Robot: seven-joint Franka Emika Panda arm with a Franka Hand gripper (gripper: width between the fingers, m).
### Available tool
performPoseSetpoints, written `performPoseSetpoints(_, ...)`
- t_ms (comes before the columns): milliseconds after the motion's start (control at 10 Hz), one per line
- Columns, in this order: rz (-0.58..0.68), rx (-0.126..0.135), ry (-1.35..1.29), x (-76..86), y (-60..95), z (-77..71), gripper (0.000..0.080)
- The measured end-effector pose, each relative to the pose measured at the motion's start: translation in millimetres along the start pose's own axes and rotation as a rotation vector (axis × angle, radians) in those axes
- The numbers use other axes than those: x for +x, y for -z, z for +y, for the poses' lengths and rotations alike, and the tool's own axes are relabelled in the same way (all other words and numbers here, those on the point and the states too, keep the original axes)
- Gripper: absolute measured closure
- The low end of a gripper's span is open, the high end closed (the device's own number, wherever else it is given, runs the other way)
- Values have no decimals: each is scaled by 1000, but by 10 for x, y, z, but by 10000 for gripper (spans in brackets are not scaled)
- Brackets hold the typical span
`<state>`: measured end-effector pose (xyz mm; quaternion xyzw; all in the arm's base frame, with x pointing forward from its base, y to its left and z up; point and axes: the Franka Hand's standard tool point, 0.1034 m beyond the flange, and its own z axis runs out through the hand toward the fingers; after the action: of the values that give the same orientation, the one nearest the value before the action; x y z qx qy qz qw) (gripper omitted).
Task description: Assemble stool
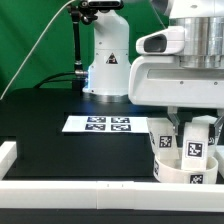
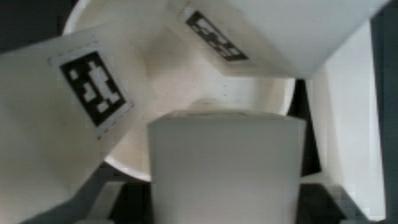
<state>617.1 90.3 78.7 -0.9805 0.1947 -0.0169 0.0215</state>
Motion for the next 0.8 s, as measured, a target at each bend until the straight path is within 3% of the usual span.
performPoseSetpoints(400, 0, 6, -253, 0, -7, -4, 459)
performPoseSetpoints(800, 30, 95, -691, 88, 0, 21, 459)
